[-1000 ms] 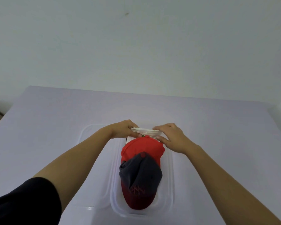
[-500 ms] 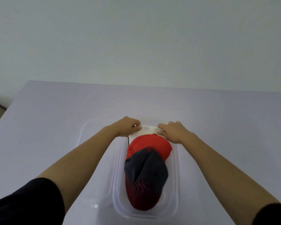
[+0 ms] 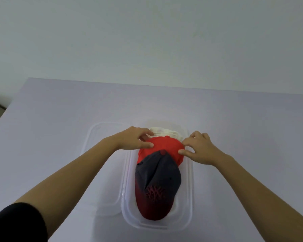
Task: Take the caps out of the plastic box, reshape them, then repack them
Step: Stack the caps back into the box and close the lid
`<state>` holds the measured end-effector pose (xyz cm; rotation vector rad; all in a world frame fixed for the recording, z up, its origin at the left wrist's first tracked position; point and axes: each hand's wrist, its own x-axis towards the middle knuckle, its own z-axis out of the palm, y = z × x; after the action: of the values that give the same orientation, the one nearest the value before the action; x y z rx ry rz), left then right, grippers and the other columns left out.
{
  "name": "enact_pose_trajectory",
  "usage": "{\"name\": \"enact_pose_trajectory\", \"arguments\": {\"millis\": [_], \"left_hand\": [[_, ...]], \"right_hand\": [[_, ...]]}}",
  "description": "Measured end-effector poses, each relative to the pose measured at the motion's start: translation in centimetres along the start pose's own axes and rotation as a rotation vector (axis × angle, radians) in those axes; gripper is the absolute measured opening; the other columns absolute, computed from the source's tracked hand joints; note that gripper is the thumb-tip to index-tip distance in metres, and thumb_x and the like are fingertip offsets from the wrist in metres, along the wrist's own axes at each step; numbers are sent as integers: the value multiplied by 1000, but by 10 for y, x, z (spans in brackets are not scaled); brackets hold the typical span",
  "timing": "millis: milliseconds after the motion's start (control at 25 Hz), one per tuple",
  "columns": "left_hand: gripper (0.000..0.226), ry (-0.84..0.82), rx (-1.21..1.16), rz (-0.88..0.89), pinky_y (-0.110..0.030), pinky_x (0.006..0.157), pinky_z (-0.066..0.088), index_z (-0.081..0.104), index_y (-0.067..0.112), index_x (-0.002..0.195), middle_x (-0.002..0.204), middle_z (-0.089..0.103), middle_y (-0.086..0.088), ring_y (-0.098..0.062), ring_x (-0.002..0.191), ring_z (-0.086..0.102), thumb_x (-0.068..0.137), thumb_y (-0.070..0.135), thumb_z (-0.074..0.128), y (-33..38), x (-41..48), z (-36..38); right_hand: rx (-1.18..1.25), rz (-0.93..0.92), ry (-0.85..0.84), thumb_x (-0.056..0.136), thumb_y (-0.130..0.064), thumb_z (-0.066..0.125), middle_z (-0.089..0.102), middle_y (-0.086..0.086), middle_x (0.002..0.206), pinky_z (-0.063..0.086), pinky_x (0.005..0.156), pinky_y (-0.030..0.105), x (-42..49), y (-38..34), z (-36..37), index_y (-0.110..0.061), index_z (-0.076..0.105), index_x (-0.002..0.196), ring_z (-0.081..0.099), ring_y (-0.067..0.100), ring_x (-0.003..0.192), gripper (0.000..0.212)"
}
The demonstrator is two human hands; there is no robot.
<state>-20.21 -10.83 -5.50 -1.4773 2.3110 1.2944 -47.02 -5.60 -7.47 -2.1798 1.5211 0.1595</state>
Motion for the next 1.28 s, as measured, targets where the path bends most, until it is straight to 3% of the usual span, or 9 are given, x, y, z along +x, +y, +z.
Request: {"name": "enact_pose_trajectory", "arguments": {"millis": [160,320,440,520,600,720,960,1160,1280], "left_hand": [[48,2,98,-77,-26,82,41,50,21,129,118,61,-6,-17,96,53,87,41,61,2,2,0],[44,21,243,-105,-31,87,45,51,14,128,123,61,-10,-23,106,57,90,36,58,4,4,9],[44,120,186,-83,-29,89,44,51,14,129,121,62,-6,-21,105,59,90,33,59,6,-7,9],[34,280,43,-34,-23,86,47,57,17,121,110,66,0,-13,95,62,90,32,58,4,-28,9],[20,328,-109,-10,-13,80,47,64,23,107,99,69,7,-5,89,62,91,33,56,0,-52,19],[19,173,-187,-31,-11,79,45,64,27,104,96,68,13,-1,92,62,92,38,54,-3,-74,46],[32,164,26,-151,-27,64,42,46,22,70,69,54,3,-15,66,53,96,42,43,-4,-68,68],[27,426,169,-214,-37,76,47,52,11,109,102,61,-8,-28,93,59,97,34,41,16,-65,84],[41,595,4,-68,-35,101,40,37,11,139,140,46,-12,-29,128,45,100,24,32,32,-77,112]], "right_hand": [[-14,72,110,95,-50,32,57,-3,92,20,87,34,15,-15,-3,-25,57,89,40,12,100,37],[-134,131,9,93,-51,35,62,-5,94,23,85,37,23,-25,4,-26,61,90,44,15,106,37],[-43,157,248,92,-51,38,63,-13,110,24,89,38,11,-29,-1,-31,59,113,46,16,114,35],[119,185,431,91,-55,34,65,-16,102,24,86,34,-11,-32,-4,-31,62,104,49,14,106,39],[215,195,361,82,-66,20,63,-18,97,22,88,34,-36,-38,7,-34,62,93,46,8,103,54],[191,207,59,76,-72,15,55,-21,105,13,100,42,-53,-56,38,-37,56,90,31,3,120,56],[-19,414,128,90,-60,31,55,-5,84,24,88,42,-52,-82,36,-32,52,80,44,16,107,36],[-129,438,222,94,-50,33,63,2,109,32,89,39,-48,-94,39,-23,52,121,48,23,110,43],[104,176,370,94,-34,28,36,2,149,27,109,32,-53,-95,57,-17,28,144,35,19,135,53]]}}
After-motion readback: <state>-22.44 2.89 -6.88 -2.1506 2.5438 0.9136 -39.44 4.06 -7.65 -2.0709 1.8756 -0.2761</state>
